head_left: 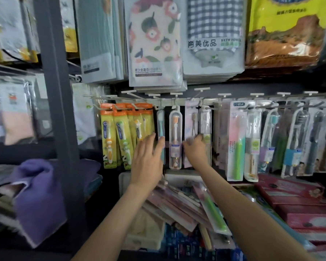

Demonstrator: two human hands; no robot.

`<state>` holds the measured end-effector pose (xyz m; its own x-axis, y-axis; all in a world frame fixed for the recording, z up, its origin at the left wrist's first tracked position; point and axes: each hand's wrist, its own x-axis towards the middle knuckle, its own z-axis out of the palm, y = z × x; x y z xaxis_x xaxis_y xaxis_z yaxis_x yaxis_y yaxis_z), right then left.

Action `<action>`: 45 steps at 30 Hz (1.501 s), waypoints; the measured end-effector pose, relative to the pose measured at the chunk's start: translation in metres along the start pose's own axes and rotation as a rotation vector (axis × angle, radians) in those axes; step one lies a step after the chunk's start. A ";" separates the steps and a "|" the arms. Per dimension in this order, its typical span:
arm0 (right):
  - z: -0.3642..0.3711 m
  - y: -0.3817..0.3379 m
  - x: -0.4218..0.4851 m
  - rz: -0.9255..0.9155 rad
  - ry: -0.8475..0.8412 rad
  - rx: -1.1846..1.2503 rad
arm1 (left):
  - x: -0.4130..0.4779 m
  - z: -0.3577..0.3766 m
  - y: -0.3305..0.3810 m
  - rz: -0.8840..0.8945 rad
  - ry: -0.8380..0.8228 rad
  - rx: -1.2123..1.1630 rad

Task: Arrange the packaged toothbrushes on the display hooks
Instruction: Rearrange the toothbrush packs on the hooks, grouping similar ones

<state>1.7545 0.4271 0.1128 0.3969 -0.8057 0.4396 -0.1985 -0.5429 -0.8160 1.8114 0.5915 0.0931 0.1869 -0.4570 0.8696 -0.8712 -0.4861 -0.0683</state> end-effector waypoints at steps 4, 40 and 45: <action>0.000 -0.004 -0.008 -0.077 0.052 -0.161 | 0.003 0.000 -0.016 -0.058 -0.078 0.046; -0.102 0.085 -0.098 -0.047 -0.257 -0.706 | -0.050 0.012 0.097 0.002 -0.613 -0.259; -0.126 0.065 -0.086 -0.186 0.199 -0.536 | -0.033 0.003 0.122 -0.046 -0.463 -0.323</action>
<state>1.5941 0.4314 0.0692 0.3030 -0.6866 0.6609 -0.5866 -0.6809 -0.4385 1.7005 0.5457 0.0548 0.3444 -0.7550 0.5580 -0.9384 -0.2944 0.1808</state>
